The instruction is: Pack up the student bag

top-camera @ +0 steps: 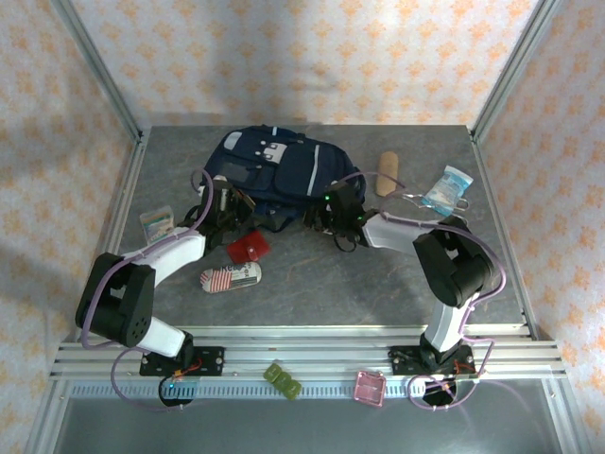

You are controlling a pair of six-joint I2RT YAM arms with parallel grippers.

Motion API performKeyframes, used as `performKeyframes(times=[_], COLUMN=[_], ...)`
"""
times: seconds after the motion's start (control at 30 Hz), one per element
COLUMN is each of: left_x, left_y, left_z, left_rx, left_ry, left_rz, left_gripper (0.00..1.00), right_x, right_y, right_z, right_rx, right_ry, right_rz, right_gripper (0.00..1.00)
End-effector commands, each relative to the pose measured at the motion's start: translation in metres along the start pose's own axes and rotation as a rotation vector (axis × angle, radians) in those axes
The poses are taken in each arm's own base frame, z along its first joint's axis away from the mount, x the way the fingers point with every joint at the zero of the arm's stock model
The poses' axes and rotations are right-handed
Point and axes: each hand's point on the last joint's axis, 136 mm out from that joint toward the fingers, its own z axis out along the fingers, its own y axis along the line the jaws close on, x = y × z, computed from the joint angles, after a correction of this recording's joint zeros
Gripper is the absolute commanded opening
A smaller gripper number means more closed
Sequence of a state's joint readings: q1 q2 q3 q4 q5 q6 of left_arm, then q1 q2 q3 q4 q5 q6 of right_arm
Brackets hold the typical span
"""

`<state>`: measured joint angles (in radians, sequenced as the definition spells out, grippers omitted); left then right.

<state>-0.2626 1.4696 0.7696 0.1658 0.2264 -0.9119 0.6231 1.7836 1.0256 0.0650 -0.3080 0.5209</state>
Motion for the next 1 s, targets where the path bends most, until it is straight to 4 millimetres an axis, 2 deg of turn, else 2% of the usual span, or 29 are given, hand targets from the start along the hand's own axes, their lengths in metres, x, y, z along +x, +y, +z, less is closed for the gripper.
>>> performKeyframes(times=[0.0,0.1,0.2,0.3,0.4,0.57,0.7,0.83,0.93,0.97], left_x=[-0.007,-0.012,-0.013,-0.01,-0.008,-0.007,-0.007,-0.011,-0.013,-0.015], left_y=[-0.046,-0.057,-0.063,-0.067,-0.074,-0.083,-0.091,-0.098,-0.102,-0.103], left_z=[-0.014,-0.015,-0.016,-0.017,-0.022,-0.028,-0.032,-0.035,-0.036,-0.037], left_rx=[0.165,0.184,0.201,0.215,0.241,0.27,0.295,0.314,0.319,0.32], left_ry=[-0.018,-0.025,-0.023,-0.013,-0.01,-0.005,0.002,-0.002,-0.008,-0.012], left_rz=[-0.022,-0.019,-0.022,-0.033,-0.043,-0.05,-0.053,-0.055,-0.046,-0.044], left_gripper=[0.0,0.0,0.0,0.0,0.0,0.0,0.0,0.0,0.0,0.0], right_x=[0.002,0.03,0.041,0.031,0.014,-0.008,-0.026,-0.03,-0.027,-0.025], right_y=[0.049,0.059,0.075,0.095,0.104,0.104,0.104,0.103,0.092,0.088], right_z=[-0.025,-0.031,-0.037,-0.04,-0.033,-0.002,0.011,0.02,0.029,0.03], right_rx=[-0.079,-0.103,-0.132,-0.172,-0.154,-0.091,-0.064,-0.068,-0.049,-0.039], right_ry=[-0.063,-0.03,-0.049,-0.096,-0.148,-0.173,-0.205,-0.214,-0.191,-0.186], right_rz=[-0.138,-0.177,-0.213,-0.229,-0.236,-0.225,-0.193,-0.211,-0.225,-0.227], right_gripper=[0.44,0.45,0.48,0.49,0.48,0.46,0.43,0.45,0.33,0.22])
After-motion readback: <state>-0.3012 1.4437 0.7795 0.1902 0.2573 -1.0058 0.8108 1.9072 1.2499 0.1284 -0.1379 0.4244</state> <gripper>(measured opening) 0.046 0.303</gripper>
